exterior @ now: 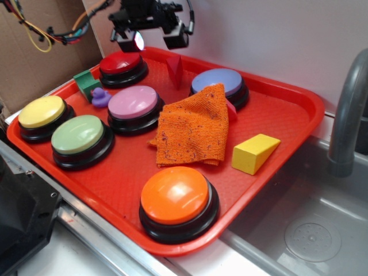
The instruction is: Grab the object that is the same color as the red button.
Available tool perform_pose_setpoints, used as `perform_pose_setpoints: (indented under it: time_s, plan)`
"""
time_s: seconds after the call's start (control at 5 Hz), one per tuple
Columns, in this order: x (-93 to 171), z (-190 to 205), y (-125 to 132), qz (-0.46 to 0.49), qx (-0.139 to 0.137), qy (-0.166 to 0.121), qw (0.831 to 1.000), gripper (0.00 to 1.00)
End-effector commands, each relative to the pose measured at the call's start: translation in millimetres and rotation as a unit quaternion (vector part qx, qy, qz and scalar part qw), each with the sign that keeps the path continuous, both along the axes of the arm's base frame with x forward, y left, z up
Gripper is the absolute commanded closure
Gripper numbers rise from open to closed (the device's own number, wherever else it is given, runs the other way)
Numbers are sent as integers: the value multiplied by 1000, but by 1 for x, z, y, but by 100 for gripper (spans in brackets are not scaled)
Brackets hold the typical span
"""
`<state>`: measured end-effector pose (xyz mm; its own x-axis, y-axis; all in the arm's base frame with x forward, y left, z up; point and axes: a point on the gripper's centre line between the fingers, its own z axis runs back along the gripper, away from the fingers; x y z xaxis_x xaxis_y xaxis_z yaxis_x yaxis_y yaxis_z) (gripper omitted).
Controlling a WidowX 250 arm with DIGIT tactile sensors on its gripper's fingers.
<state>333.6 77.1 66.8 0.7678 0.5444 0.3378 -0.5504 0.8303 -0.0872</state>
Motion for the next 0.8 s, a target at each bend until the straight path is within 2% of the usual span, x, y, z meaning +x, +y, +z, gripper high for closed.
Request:
perform_pose_setpoints:
  time_s: [0.0, 0.4, 0.6]
  plan:
    - [16, -8, 1, 9, -8, -38, 999, 0]
    - [18, -25, -16, -12, -18, -37, 999, 0]
    - [18, -27, -19, -10, -22, -40, 999, 12]
